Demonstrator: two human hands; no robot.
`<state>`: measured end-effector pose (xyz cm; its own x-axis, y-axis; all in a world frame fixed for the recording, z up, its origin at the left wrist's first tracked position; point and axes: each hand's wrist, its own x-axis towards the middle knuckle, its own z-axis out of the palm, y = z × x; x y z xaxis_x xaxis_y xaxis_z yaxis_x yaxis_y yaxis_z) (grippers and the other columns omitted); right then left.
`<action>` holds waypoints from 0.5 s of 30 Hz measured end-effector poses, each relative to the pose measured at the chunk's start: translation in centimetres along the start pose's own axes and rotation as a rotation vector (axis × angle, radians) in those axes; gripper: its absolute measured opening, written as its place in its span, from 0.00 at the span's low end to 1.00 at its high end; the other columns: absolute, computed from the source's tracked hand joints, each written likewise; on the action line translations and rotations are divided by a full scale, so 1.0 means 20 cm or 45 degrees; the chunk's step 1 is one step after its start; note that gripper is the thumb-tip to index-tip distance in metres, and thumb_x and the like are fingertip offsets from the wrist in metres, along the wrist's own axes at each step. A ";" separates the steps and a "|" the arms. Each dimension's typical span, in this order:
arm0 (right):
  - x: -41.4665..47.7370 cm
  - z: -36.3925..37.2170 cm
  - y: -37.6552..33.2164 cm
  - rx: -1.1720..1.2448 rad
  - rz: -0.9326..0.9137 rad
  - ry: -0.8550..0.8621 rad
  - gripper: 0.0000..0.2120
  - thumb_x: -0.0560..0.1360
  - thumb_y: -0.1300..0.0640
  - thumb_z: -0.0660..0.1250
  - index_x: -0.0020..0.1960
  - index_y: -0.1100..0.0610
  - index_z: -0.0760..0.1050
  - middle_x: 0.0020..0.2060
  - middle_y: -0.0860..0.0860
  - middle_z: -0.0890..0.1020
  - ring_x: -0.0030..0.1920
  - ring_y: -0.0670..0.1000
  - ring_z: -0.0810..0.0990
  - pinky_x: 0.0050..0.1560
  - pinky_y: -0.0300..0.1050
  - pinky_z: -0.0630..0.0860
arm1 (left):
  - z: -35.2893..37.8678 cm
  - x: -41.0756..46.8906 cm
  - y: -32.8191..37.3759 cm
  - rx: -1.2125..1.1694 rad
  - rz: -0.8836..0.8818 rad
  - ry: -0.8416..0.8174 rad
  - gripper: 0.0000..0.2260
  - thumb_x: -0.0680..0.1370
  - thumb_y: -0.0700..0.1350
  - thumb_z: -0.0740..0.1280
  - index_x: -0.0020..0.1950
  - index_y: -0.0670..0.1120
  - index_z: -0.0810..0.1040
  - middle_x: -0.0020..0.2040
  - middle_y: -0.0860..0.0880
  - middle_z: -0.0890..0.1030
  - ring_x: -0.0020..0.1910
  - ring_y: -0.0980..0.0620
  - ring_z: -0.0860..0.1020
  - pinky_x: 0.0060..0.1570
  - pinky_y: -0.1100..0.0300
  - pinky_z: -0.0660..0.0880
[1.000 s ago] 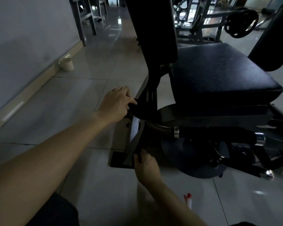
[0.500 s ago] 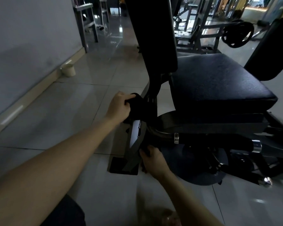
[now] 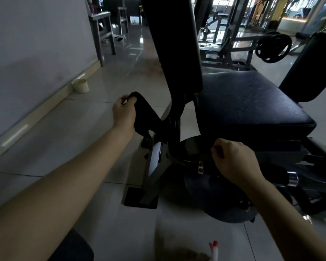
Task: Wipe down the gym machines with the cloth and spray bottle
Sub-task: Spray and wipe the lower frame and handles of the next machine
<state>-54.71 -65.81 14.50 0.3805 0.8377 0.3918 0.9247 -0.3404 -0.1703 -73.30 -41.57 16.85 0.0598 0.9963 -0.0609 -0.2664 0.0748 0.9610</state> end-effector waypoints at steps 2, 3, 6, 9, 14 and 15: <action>-0.02 0.03 0.01 0.019 0.007 0.019 0.06 0.77 0.52 0.65 0.46 0.52 0.80 0.34 0.47 0.80 0.34 0.50 0.78 0.34 0.45 0.72 | 0.02 -0.02 -0.02 0.034 -0.079 -0.027 0.12 0.80 0.48 0.68 0.63 0.47 0.76 0.57 0.45 0.81 0.55 0.45 0.82 0.56 0.49 0.81; -0.03 0.05 0.02 0.026 0.012 0.038 0.06 0.77 0.52 0.66 0.45 0.51 0.80 0.34 0.47 0.80 0.34 0.50 0.78 0.34 0.44 0.72 | 0.03 -0.04 -0.04 0.066 -0.100 -0.041 0.12 0.80 0.49 0.67 0.62 0.47 0.75 0.57 0.46 0.81 0.54 0.47 0.81 0.55 0.50 0.81; -0.05 0.07 0.01 0.011 0.032 0.099 0.06 0.76 0.51 0.66 0.43 0.51 0.79 0.33 0.46 0.80 0.33 0.50 0.78 0.33 0.45 0.73 | 0.10 -0.11 -0.12 0.261 -0.207 -0.121 0.04 0.82 0.48 0.64 0.55 0.49 0.73 0.51 0.48 0.79 0.50 0.47 0.80 0.51 0.52 0.79; -0.06 0.09 0.00 -0.016 0.038 0.144 0.07 0.76 0.51 0.66 0.40 0.52 0.76 0.31 0.46 0.78 0.32 0.50 0.77 0.31 0.46 0.73 | 0.21 -0.17 -0.26 0.401 -0.367 -0.293 0.11 0.81 0.48 0.63 0.57 0.44 0.80 0.52 0.42 0.83 0.49 0.43 0.82 0.54 0.48 0.81; -0.06 0.10 -0.03 -0.184 -0.007 0.129 0.10 0.76 0.49 0.65 0.38 0.50 0.72 0.31 0.46 0.76 0.32 0.49 0.74 0.28 0.43 0.64 | 0.38 -0.21 -0.43 1.030 -0.246 -0.412 0.19 0.86 0.45 0.54 0.74 0.38 0.64 0.69 0.39 0.73 0.64 0.39 0.74 0.56 0.54 0.70; -0.05 0.10 -0.03 -0.202 -0.022 0.121 0.10 0.76 0.49 0.65 0.37 0.50 0.71 0.32 0.46 0.76 0.32 0.49 0.74 0.28 0.43 0.64 | 0.39 -0.19 -0.42 1.131 -0.224 -0.431 0.15 0.86 0.45 0.54 0.69 0.37 0.69 0.64 0.38 0.75 0.61 0.41 0.75 0.55 0.55 0.71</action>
<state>-55.76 -65.59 12.30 0.3570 0.8021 0.4786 0.9180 -0.3960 -0.0211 -63.79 -46.31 11.13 0.3403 0.8989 -0.2758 0.5891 0.0248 0.8077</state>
